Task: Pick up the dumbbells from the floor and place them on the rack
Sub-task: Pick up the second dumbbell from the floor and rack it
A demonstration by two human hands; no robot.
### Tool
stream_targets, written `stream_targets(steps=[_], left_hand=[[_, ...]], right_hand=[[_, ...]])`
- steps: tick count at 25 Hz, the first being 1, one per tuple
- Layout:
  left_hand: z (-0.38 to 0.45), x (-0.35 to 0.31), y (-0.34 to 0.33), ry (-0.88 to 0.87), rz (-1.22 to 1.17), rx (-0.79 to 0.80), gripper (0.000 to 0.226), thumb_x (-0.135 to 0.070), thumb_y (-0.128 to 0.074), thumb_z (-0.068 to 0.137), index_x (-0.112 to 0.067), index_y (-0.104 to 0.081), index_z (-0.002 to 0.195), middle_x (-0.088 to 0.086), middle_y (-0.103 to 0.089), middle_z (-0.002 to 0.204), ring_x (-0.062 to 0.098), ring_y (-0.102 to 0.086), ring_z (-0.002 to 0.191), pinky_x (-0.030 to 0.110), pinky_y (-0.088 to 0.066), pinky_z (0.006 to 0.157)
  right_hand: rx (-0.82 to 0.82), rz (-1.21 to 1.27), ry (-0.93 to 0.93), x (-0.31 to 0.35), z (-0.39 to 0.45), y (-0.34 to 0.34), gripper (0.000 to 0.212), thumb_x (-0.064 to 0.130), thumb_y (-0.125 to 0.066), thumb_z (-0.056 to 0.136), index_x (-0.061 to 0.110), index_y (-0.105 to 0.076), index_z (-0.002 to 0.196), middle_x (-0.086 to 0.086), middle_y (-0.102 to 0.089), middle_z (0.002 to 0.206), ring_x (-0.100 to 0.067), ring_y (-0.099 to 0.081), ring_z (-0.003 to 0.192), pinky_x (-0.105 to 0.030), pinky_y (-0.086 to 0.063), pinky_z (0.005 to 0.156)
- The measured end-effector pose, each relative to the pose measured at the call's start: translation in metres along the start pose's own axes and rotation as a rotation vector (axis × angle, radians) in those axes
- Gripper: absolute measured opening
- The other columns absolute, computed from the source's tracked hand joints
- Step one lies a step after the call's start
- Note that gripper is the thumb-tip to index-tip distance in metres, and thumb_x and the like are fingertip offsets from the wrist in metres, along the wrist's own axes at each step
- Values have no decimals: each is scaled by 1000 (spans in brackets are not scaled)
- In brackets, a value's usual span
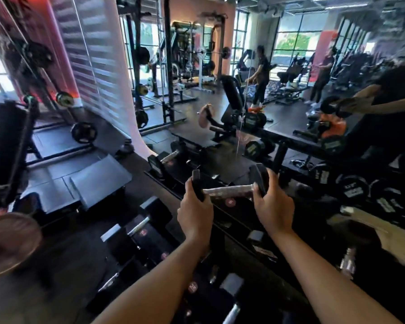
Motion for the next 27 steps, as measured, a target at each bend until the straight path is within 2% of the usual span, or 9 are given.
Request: stream_targets(steps=[7,12,16,19,22,27], left_hand=[[118,33,-36,119,-25,-86,48,-25,-59,95,-27,-46,142,3,-75,103,30,-70,91,46,-55,81],[192,57,-73,229,-31,-123,50,-24,-55,97,-29,-42,145,2,-73,114,26,-70,98,47,-55,86],[225,79,-111,363,-99,-153,47,-22,-54,98,-31,-41,142,2,-69,119,26,-70,97,36,-51,79],[240,95,-140,459,-107,-152,50,-22,-55,98,-30,-37,143,2,-64,131,31,-69,101,38,-51,83],[249,105,-162,504,-117,-141,52,-20,-57,96,-30,-36,142,-1,-59,136,32,-68,101,43,-52,85],[262,119,-198,574,-134,-150,55,-16,-57,97,-29,-33,145,-5,-53,140,22,-66,90,37,-50,79]], right_hand=[[80,125,157,35,92,-133,52,32,-62,95,12,-48,141,-16,-75,97,-37,-73,76,-44,-59,62],[169,203,205,44,142,-223,51,34,-57,98,15,-44,144,-15,-73,112,-36,-73,88,-41,-57,69],[236,202,266,39,173,-284,52,34,-59,97,17,-45,144,-15,-73,110,-38,-73,87,-41,-56,68],[336,208,306,31,188,-321,52,36,-56,98,18,-43,145,-13,-73,113,-36,-73,91,-43,-58,73],[349,223,299,19,194,-347,51,35,-57,98,19,-44,144,-11,-73,110,-35,-72,92,-42,-56,73],[405,293,208,0,195,-390,48,29,-63,95,25,-48,141,-7,-74,109,-30,-72,95,-37,-54,77]])
Point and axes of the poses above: each hand's wrist, its own z-axis towards the middle knuckle, its own y-axis out of the back of the hand, x = y × z, the point moved 1 cm from there along z, towards the middle knuckle
